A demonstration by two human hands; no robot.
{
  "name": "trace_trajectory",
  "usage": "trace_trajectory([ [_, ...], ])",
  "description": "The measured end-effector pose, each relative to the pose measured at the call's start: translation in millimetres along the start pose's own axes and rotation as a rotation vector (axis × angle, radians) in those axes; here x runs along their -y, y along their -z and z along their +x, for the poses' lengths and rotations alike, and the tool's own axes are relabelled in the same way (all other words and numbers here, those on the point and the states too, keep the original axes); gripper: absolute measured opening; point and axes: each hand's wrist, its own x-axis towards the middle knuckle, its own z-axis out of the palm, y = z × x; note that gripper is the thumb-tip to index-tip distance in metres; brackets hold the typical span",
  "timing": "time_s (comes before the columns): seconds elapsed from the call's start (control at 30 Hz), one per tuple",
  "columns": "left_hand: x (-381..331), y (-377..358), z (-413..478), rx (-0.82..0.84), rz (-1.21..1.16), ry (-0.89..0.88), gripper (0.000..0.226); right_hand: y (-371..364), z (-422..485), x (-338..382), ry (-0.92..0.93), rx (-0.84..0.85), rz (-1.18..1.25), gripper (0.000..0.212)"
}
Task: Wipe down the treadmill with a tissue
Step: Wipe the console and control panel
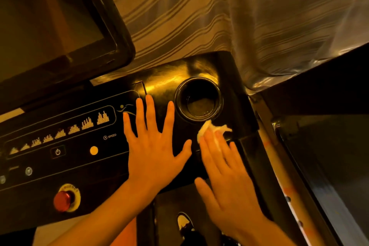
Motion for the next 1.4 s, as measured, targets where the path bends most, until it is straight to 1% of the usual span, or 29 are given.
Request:
trace_trajectory([
  [0.1, 3.8, 0.7, -0.5, -0.019, -0.024, -0.020, 0.086, 0.1, 3.4, -3.2, 0.062, 0.039, -0.076, 0.067],
  [0.2, 15.4, 3.4, -2.4, -0.022, -0.052, -0.062, 0.083, 1.2, 7.6, -3.5, 0.043, 0.063, -0.097, 0.068],
  [0.27, 27.2, 4.8, -5.2, -0.039, -0.120, -0.094, 0.079, -3.3, 6.2, 3.3, 0.032, 0.066, -0.110, 0.068],
  [0.33, 38.7, 6.2, -9.3, -0.075, -0.189, -0.074, 0.078, -8.4, 9.1, 9.7, 0.074, 0.072, -0.166, 0.068],
  [0.47, 54.5, 4.8, -22.9, -0.133, -0.185, 0.028, 0.079, -15.6, 34.5, 30.0, 0.134, 0.060, -0.257, 0.071],
  [0.57, 61.7, 2.0, -30.3, -0.131, -0.184, 0.060, 0.079, -18.3, 74.7, 52.4, 0.099, 0.019, -0.319, 0.076],
  [0.67, 65.8, -0.9, -31.3, -0.120, -0.185, 0.087, 0.081, -11.4, 145.4, 65.8, -0.008, -0.033, -0.315, 0.081],
  [0.73, 67.7, -3.7, -30.3, -0.108, -0.185, 0.083, 0.081, -5.2, 174.3, 66.4, -0.040, -0.045, -0.333, 0.083],
  [0.8, 69.7, -6.0, -31.1, -0.097, -0.183, 0.077, 0.081, -8.1, 158.3, 64.5, -0.001, -0.024, -0.337, 0.080],
  [0.9, 68.0, -8.2, -31.3, -0.091, -0.167, 0.097, 0.081, -23.5, 84.1, 67.3, 0.054, 0.028, -0.324, 0.073],
  [0.97, 66.7, -9.1, -32.4, -0.093, -0.162, 0.100, 0.081, -27.0, 68.6, 63.6, 0.059, 0.045, -0.314, 0.072],
  [1.1, 66.5, -9.8, -31.8, -0.100, -0.148, 0.096, 0.080, -13.2, 150.2, 69.1, -0.029, -0.021, -0.335, 0.078],
  [1.17, 66.0, -10.4, -31.7, -0.110, -0.157, 0.097, 0.080, -11.7, 174.6, 75.4, -0.011, -0.019, -0.347, 0.079],
  [1.2, 65.7, -10.5, -32.5, -0.106, -0.161, 0.096, 0.079, -15.1, 169.3, 76.8, 0.028, -0.003, -0.349, 0.077],
  [1.3, 68.7, -11.0, -33.4, -0.093, -0.167, 0.092, 0.076, -24.8, 109.6, 73.1, 0.140, 0.041, -0.339, 0.068],
  [1.4, 69.3, -11.3, -34.2, -0.080, -0.150, 0.088, 0.074, -29.7, 48.4, 58.8, 0.168, 0.096, -0.315, 0.065],
])
